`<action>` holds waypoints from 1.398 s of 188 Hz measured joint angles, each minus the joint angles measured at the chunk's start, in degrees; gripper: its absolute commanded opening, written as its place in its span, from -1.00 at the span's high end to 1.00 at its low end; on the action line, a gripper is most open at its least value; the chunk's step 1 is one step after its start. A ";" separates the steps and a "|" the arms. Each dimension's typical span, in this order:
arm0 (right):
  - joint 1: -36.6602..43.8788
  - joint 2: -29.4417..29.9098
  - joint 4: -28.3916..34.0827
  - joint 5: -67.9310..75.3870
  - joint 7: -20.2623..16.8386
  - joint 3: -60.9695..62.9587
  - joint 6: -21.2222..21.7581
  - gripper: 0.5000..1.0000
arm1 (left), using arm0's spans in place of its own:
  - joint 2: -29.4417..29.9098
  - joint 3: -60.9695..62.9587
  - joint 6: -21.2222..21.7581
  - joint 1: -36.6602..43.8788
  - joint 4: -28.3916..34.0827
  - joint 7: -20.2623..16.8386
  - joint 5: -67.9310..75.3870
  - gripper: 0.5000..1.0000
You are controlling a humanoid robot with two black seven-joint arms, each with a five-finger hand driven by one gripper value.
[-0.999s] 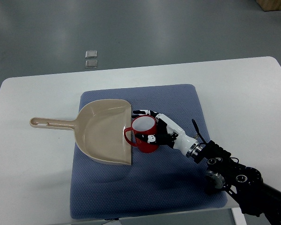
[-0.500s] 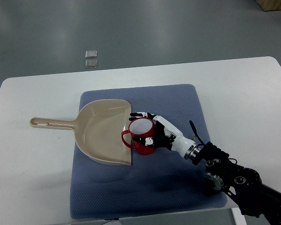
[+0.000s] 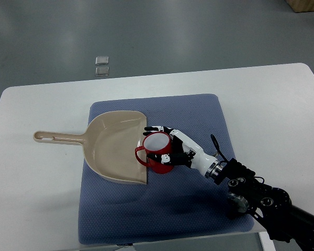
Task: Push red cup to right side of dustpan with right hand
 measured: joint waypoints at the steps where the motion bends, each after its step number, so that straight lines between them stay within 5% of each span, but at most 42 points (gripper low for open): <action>1: 0.00 0.00 0.00 -0.01 0.00 0.00 -0.01 -0.34 | 0.00 0.00 0.00 0.00 0.00 0.00 0.00 -1.00; 58: 0.16 0.00 0.64 -0.16 0.00 -0.12 -0.22 -0.55 | 0.00 0.00 0.00 0.00 0.00 0.00 0.00 -1.00; 263: -0.44 -3.04 2.84 -0.54 0.00 -1.88 -0.31 -0.55 | 0.00 0.00 0.00 0.00 0.00 0.02 0.00 -1.00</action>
